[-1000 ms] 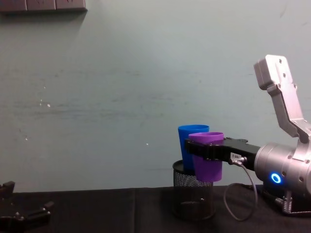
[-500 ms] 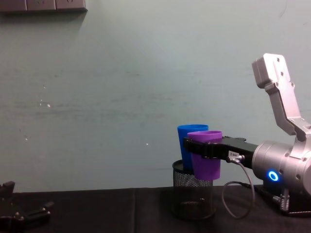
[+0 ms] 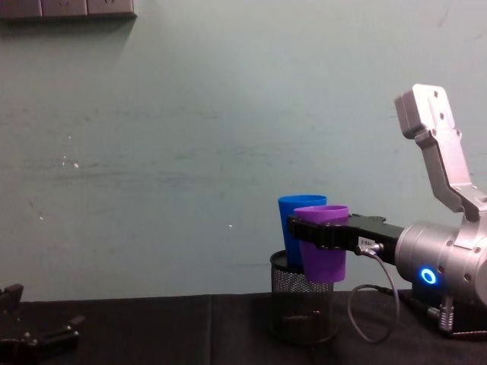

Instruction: Pick up one cup with a gripper and tap it against the other cup.

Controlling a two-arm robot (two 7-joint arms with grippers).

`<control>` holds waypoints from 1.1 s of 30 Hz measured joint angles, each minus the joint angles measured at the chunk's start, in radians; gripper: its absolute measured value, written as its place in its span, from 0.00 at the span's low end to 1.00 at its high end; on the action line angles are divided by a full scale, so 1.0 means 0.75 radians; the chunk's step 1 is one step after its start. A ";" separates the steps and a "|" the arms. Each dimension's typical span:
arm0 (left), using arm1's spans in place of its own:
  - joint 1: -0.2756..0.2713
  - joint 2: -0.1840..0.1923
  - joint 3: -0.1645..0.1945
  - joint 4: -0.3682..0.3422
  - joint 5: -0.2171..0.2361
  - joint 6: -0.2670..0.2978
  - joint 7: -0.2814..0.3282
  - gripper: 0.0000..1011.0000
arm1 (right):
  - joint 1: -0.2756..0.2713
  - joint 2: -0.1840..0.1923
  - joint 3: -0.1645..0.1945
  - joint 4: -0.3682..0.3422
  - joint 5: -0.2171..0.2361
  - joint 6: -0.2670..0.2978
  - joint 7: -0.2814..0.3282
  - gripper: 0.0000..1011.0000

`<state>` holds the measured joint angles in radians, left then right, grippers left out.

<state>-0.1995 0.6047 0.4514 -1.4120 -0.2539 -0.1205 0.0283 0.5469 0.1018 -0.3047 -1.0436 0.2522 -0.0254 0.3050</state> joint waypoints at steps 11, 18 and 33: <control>0.000 0.000 0.000 0.000 0.000 0.000 0.000 0.99 | -0.001 0.000 0.000 0.000 0.000 0.000 0.000 0.74; 0.000 0.000 0.000 0.000 0.000 0.000 0.000 0.99 | -0.001 0.000 0.000 0.000 0.000 0.000 0.000 0.74; 0.000 0.000 0.000 0.000 0.000 0.000 0.000 0.99 | -0.001 0.000 0.000 0.000 0.000 0.000 0.000 0.74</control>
<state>-0.1995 0.6047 0.4514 -1.4120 -0.2539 -0.1206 0.0283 0.5465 0.1021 -0.3046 -1.0437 0.2522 -0.0255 0.3051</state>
